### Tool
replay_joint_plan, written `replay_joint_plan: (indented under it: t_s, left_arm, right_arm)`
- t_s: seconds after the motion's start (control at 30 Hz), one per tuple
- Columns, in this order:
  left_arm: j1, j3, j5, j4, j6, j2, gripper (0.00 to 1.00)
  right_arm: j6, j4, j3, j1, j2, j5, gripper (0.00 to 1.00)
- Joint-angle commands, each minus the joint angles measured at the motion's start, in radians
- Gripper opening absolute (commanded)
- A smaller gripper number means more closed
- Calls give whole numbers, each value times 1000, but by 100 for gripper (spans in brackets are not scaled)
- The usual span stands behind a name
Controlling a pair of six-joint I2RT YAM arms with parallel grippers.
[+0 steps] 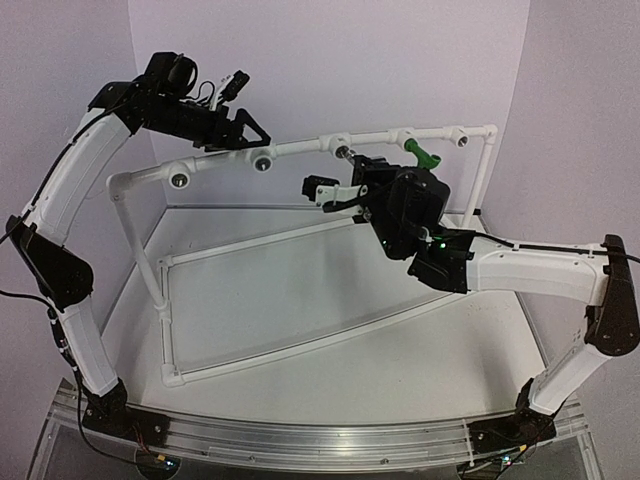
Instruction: Install the water faucets
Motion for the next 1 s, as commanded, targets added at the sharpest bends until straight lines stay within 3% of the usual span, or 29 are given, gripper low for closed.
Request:
replay_joint_plan:
  t_s: [0.0,0.27,0.4,0.97]
  left_arm:
    - [-8,-30,34,-88,-48,-5,82]
    - [-29,-59,67,-57,-111,-12,59]
    - [-37,-66,68,-65,-121,-13,54]
    - [-38,-145,48,-17,-147,-43,59]
  right_arm:
    - [19,36,11,7,-42,21,0]
    - [25,20,-14,7,-65,21,0]
    - [33,20,-20,5,-65,6,0]
    - [42,71,-6,-45,-8,-66,0]
